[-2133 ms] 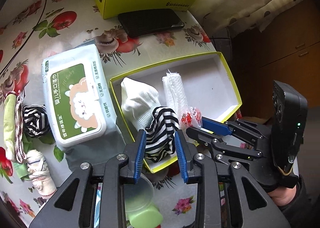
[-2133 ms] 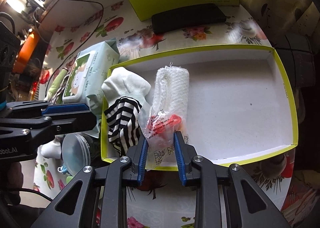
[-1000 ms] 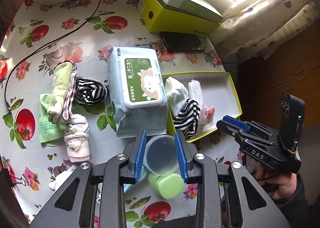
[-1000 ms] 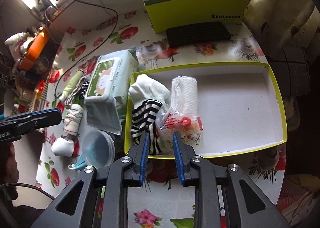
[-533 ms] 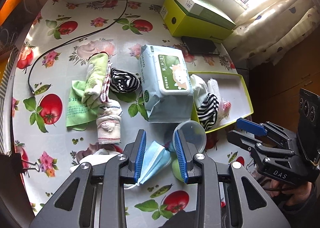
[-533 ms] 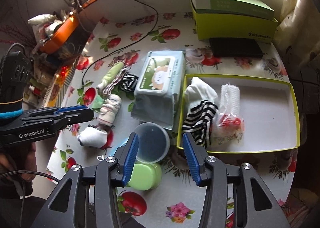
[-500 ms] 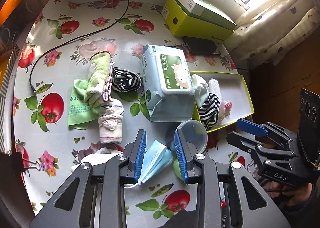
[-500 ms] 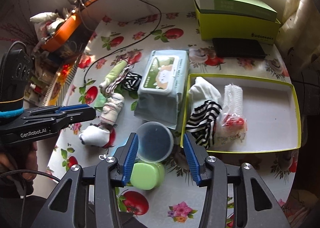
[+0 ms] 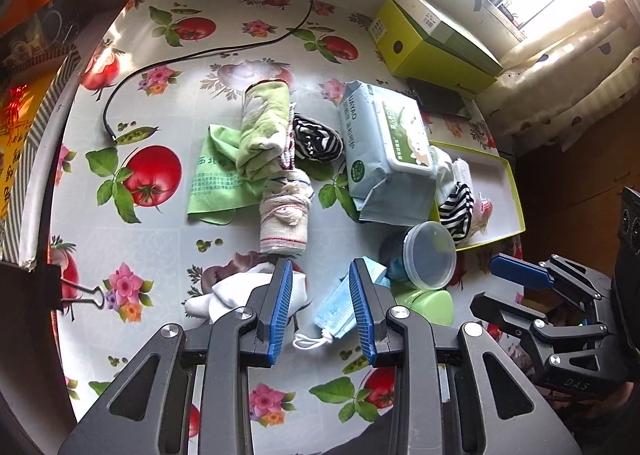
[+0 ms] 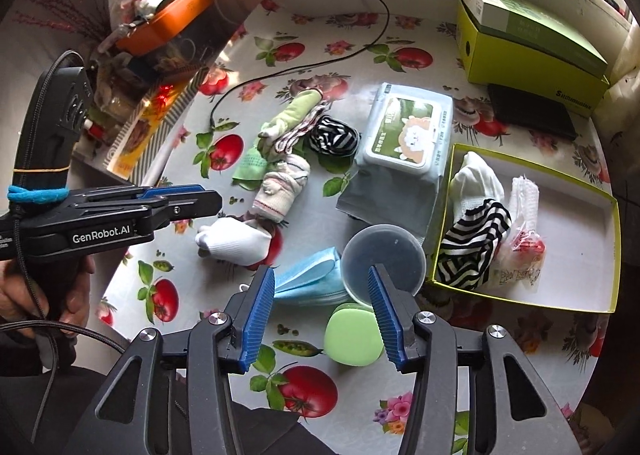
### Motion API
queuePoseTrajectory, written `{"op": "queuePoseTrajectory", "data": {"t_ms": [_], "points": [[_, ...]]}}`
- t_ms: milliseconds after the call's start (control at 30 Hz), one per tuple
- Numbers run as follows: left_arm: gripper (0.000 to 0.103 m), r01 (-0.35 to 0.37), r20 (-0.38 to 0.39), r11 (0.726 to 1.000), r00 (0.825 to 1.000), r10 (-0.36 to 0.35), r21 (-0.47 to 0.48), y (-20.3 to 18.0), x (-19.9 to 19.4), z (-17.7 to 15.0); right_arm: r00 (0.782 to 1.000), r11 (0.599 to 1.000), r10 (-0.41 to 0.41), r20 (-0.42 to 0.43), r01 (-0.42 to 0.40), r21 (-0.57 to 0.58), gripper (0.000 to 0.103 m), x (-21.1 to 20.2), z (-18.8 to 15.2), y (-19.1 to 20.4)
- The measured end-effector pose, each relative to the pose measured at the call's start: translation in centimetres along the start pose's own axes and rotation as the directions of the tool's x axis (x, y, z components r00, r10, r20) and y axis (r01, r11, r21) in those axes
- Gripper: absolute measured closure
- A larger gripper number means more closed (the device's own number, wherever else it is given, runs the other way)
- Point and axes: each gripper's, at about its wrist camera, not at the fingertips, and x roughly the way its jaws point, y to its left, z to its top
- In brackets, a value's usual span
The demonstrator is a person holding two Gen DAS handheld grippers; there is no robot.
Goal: Organize soft objects
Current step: 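Withdraw both open tools from the box lid toward the pile, then move the left tool to the white cloth while the right tool lowers onto the blue face mask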
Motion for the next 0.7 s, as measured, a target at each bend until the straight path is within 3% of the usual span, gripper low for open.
{"op": "queuePoseTrajectory", "data": {"t_ms": [700], "points": [[0.072, -0.004, -0.065, 0.999, 0.998, 0.0, -0.051, 4.8, 2.5, -1.9, 0.998, 0.999, 0.003, -0.062, -0.006, -0.049, 0.052, 1.7, 0.1, 1.9]]}}
